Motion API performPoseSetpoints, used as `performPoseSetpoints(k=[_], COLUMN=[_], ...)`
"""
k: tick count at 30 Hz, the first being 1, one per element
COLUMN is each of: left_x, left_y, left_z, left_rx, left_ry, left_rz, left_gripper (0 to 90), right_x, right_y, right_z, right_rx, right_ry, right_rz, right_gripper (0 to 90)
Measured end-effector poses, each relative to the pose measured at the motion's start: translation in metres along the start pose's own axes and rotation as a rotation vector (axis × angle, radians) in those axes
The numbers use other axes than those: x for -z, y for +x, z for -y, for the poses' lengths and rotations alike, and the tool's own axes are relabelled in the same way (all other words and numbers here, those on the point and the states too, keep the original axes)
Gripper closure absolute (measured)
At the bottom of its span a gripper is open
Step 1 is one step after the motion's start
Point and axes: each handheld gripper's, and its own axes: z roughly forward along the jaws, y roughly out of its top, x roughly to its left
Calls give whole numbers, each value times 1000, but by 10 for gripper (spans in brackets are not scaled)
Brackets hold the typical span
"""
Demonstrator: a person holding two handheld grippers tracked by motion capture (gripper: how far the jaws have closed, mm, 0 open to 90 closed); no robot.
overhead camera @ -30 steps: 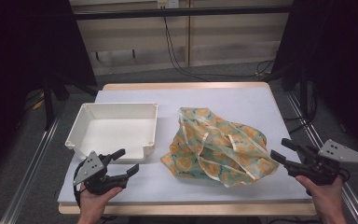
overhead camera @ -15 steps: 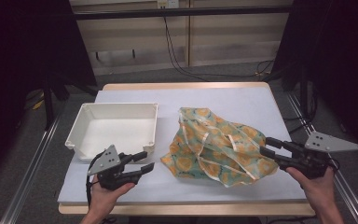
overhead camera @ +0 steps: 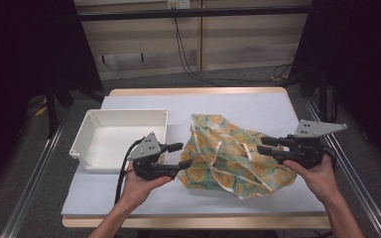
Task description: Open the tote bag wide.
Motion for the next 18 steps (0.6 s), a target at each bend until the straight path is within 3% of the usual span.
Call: performPoseSetpoints(k=[3, 6, 8, 11, 12, 18], left_x=[-11, -27, -35, -40, -41, -33], left_y=[7, 11, 12, 12, 12, 10], left_z=[-3, -2, 0, 3, 7, 25], left_rx=[9, 24, 14, 17, 17, 13], left_ry=[6, 42, 71, 77, 93, 180], left_rz=[18, 33, 39, 70, 103, 144], left_gripper=[363, 363, 487, 803, 866, 897], right_x=[-10, -22, -30, -41, -43, -49], right_y=[-3, -6, -7, -7, -7, -8], right_z=[-9, -14, -14, -11, -10, -6], right_rx=[15, 25, 29, 29, 26, 23], right_ry=[48, 82, 100, 127, 128, 150], right_rz=[-14, -25, -34, -38, -46, -53], right_gripper=[601, 587, 574, 569, 569, 574])
